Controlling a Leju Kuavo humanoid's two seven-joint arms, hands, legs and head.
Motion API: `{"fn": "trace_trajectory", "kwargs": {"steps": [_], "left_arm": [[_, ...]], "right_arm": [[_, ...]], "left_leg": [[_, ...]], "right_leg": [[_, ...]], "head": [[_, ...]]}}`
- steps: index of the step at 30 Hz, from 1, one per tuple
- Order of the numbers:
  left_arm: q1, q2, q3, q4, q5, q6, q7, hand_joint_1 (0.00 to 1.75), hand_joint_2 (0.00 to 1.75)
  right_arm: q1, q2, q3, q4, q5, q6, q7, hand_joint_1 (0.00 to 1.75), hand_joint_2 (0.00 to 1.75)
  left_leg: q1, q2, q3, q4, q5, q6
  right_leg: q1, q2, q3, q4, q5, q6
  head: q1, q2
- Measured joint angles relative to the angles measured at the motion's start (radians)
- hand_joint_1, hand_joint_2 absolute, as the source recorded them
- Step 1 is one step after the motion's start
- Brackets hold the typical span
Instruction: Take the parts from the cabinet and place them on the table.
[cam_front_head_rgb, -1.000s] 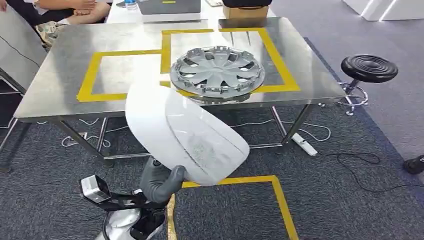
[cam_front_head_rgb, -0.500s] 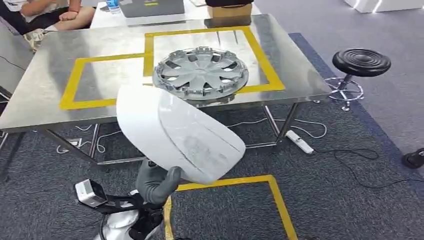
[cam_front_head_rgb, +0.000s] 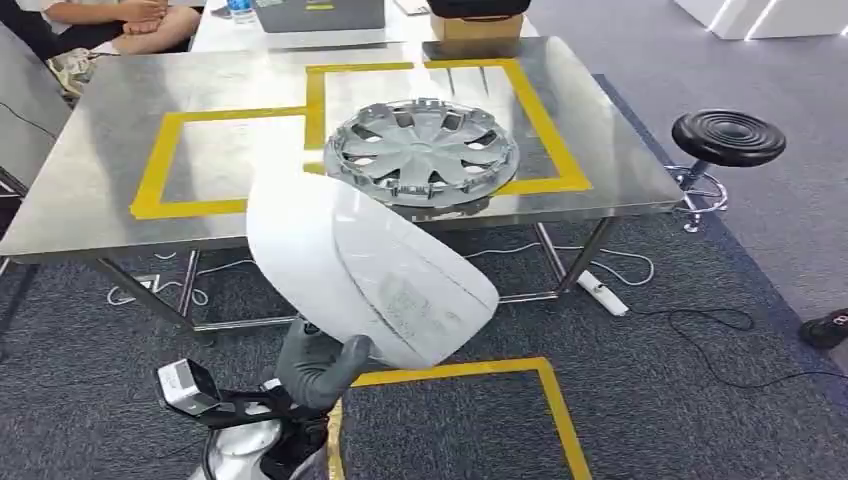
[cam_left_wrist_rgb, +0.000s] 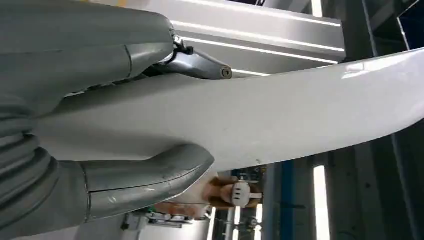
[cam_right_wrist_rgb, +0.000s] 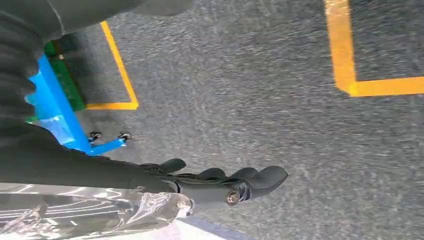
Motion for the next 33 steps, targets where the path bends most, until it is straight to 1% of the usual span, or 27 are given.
{"fn": "trace_trajectory", "kwargs": {"steps": [1,2,3,5,7,8,10,11,12,13,14,16,17,18,19,20,21,22,23,24,26,27,28,29,31,32,33], "left_arm": [[0.000,0.000,0.000,0.000,-0.005,0.000,0.000,1.75,1.75],[0.000,0.000,0.000,0.000,-0.006,0.001,0.000,1.75,1.75],[0.000,0.000,0.000,-0.003,-0.007,0.002,0.000,1.75,1.75],[0.000,0.000,0.000,-0.005,-0.009,0.002,0.000,1.75,1.75],[0.000,0.001,-0.001,-0.008,-0.010,0.002,0.000,1.75,1.75],[-0.001,0.001,-0.001,-0.011,-0.010,0.002,0.000,1.75,1.75],[0.000,0.002,0.000,-0.011,-0.010,0.002,0.000,1.75,1.75],[0.001,0.003,0.000,-0.011,-0.010,0.002,0.000,1.75,1.75],[0.001,0.003,0.001,-0.011,-0.010,0.003,0.000,1.75,1.75],[0.003,0.003,0.001,-0.011,-0.005,0.005,0.000,1.75,1.75],[0.003,0.003,0.002,-0.010,0.000,0.010,0.003,1.75,1.75],[0.004,0.002,0.003,-0.010,0.011,0.018,0.004,1.75,1.75],[0.005,0.004,0.004,-0.007,0.013,0.025,0.004,1.75,1.75],[0.009,0.002,0.006,-0.006,0.012,0.033,0.003,1.75,1.75],[0.010,0.001,0.007,-0.008,0.010,0.038,0.003,1.75,1.75],[0.011,0.000,0.010,-0.011,0.006,0.042,0.002,1.75,1.75],[0.013,-0.001,0.013,-0.016,0.005,0.042,0.002,1.75,1.75],[0.015,-0.004,0.015,-0.021,0.005,0.042,0.001,1.75,1.75],[0.015,-0.003,0.015,-0.024,0.005,0.040,0.001,1.75,1.75],[0.015,-0.003,0.015,-0.024,0.005,0.039,0.001,1.75,1.75],[0.015,-0.003,0.016,-0.023,0.005,0.039,0.001,1.75,1.75],[0.015,-0.003,0.016,-0.022,0.003,0.047,0.001,1.75,1.75],[0.016,-0.003,0.019,-0.022,-0.003,0.067,0.000,1.75,1.75],[0.018,-0.003,0.023,-0.022,-0.007,0.090,0.002,1.75,1.75],[0.019,-0.004,0.030,-0.022,-0.006,0.128,0.006,1.75,1.75],[0.021,-0.005,0.033,-0.022,-0.006,0.140,0.008,1.75,1.75],[0.021,-0.005,0.036,-0.022,-0.006,0.147,0.009,1.75,1.75]], "right_arm": [[0.000,0.000,0.000,0.000,0.000,0.000,0.000,0.00,1.75],[-0.001,0.000,0.000,0.000,0.000,0.001,0.000,0.00,1.75],[-0.004,0.002,0.000,0.001,0.000,0.002,0.000,0.00,1.75],[0.000,0.002,0.003,0.001,0.000,0.003,0.000,0.00,1.75],[0.006,0.002,0.006,0.001,0.000,0.003,0.000,0.00,1.75],[0.006,0.001,0.007,0.000,0.001,0.003,0.000,0.00,1.75],[0.005,0.001,0.008,0.000,0.001,0.003,0.000,0.00,1.75],[0.008,0.001,0.008,0.000,0.001,0.003,0.000,0.00,1.75],[0.012,0.001,0.008,0.000,0.001,0.003,0.000,0.00,1.75],[0.015,0.001,0.008,0.000,0.000,0.003,0.000,0.00,1.75],[0.015,0.001,0.008,0.000,0.000,0.003,0.000,0.00,1.75],[0.013,0.001,0.009,0.000,0.004,-0.002,-0.006,0.00,1.75],[0.018,0.002,0.009,0.001,0.015,-0.012,-0.022,0.00,1.75],[0.012,0.004,0.014,0.001,0.028,-0.032,-0.043,0.00,1.75],[0.009,0.003,0.023,0.000,0.032,-0.041,-0.066,0.00,1.75],[0.007,0.004,0.027,0.000,0.029,-0.040,-0.087,0.00,1.75],[0.004,0.006,0.029,0.000,0.018,-0.037,-0.098,0.00,1.75],[0.000,0.006,0.029,0.000,-0.001,-0.029,-0.100,0.00,1.75],[-0.005,0.006,0.025,0.000,-0.030,-0.019,-0.100,0.00,1.75],[-0.009,0.007,0.015,0.000,-0.056,-0.007,-0.099,0.00,1.75],[-0.006,0.007,0.004,0.000,-0.061,0.002,-0.099,0.00,1.75],[-0.001,0.006,0.003,0.000,-0.061,0.006,-0.102,0.00,1.75],[0.003,0.006,0.001,0.000,-0.060,0.006,-0.107,0.00,1.75],[0.005,0.006,-0.001,0.000,-0.061,0.005,-0.114,0.00,1.75],[0.007,0.006,-0.005,0.000,-0.064,0.001,-0.124,0.00,1.75],[0.010,0.007,-0.008,0.000,-0.065,-0.002,-0.127,0.00,1.75],[0.009,0.008,-0.010,0.001,-0.067,-0.006,-0.129,0.00,1.75]], "left_leg": [[0.001,0.001,0.013,0.000,-0.008,-0.005],[-0.005,0.003,0.015,0.000,-0.012,-0.013],[-0.008,0.001,0.013,0.004,-0.022,-0.019],[-0.008,0.002,0.017,-0.004,-0.022,-0.026],[-0.006,0.004,0.024,0.004,-0.030,-0.037],[-0.007,0.004,0.002,0.043,-0.038,-0.040],[-0.007,0.004,-0.102,0.198,-0.081,-0.043],[-0.007,0.004,-0.158,0.269,-0.087,-0.043],[-0.007,0.004,-0.194,0.297,-0.073,-0.042],[-0.007,0.004,-0.210,0.285,-0.028,-0.039],[-0.007,0.004,-0.207,0.233,0.035,-0.034],[-0.012,0.002,-0.168,0.075,0.184,-0.016],[-0.019,-0.002,-0.159,0.073,0.185,-0.008],[-0.022,0.000,-0.150,0.057,0.166,-0.004],[-0.023,0.000,-0.140,0.044,0.133,-0.003],[-0.025,-0.001,-0.140,0.045,0.114,-0.002],[-0.024,-0.003,-0.140,0.042,0.106,0.004],[-0.013,-0.004,-0.123,0.030,0.099,0.006],[-0.011,-0.003,-0.111,0.026,0.089,0.008],[-0.009,0.000,-0.105,0.026,0.082,0.012],[-0.009,-0.001,-0.096,0.026,0.069,0.013],[-0.009,-0.003,-0.091,0.026,0.062,0.013],[-0.007,-0.006,-0.081,0.026,0.055,0.011],[-0.006,-0.007,-0.070,0.026,0.048,0.008],[-0.003,-0.007,-0.047,0.026,0.033,0.000],[-0.003,-0.008,-0.042,0.026,0.028,-0.006],[-0.009,-0.010,-0.045,0.031,0.026,-0.012]], "right_leg": [[-0.002,-0.005,0.044,-0.088,0.033,0.002],[0.004,-0.008,0.055,-0.102,0.000,0.003],[0.001,-0.005,0.061,-0.113,-0.006,-0.015],[0.004,-0.005,0.062,-0.114,-0.009,-0.031],[0.000,-0.001,0.079,-0.122,-0.014,-0.042],[0.000,-0.001,0.091,-0.127,-0.020,-0.050],[0.001,0.000,0.116,-0.137,-0.035,-0.058],[0.001,0.001,0.132,-0.143,-0.045,-0.058],[0.002,0.002,0.150,-0.147,-0.053,-0.057],[0.002,0.006,0.173,-0.154,-0.067,-0.054],[0.002,0.008,0.198,-0.158,-0.076,-0.051],[0.002,0.018,0.255,-0.161,-0.116,-0.049],[0.003,0.019,0.261,-0.164,-0.135,-0.043],[0.004,0.025,0.268,-0.161,-0.146,-0.031],[0.000,0.020,0.268,-0.163,-0.151,-0.024],[-0.001,0.017,0.269,-0.170,-0.156,-0.016],[-0.002,0.014,0.280,-0.183,-0.160,-0.009],[-0.003,0.013,0.295,-0.190,-0.174,-0.006],[0.001,0.005,0.278,-0.151,-0.181,0.000],[0.001,0.004,0.227,-0.071,-0.205,0.004],[-0.002,0.003,0.100,0.101,-0.245,0.014],[-0.002,0.003,0.045,0.156,-0.245,0.017],[-0.002,0.003,0.012,0.157,-0.209,0.019],[-0.002,0.003,0.005,0.110,-0.146,0.018],[-0.002,0.001,0.035,-0.049,-0.011,0.017],[-0.002,-0.001,0.046,-0.079,0.000,0.016],[0.000,0.002,0.060,-0.106,-0.006,0.005]], "head": [[0.000,0.000],[0.000,0.000],[0.006,0.000],[-0.005,0.000],[-0.004,0.000],[-0.013,0.000],[-0.015,0.000],[-0.014,0.000],[-0.015,0.000],[-0.014,0.000],[-0.014,0.000],[-0.014,0.000],[-0.014,0.000],[-0.010,-0.001],[-0.010,0.000],[-0.010,0.000],[-0.010,0.000],[-0.011,0.001],[-0.002,0.000],[0.000,0.000],[0.002,0.000],[0.000,0.000],[0.002,0.000],[0.002,0.000],[0.002,0.000],[0.003,0.000],[0.005,0.000]]}}
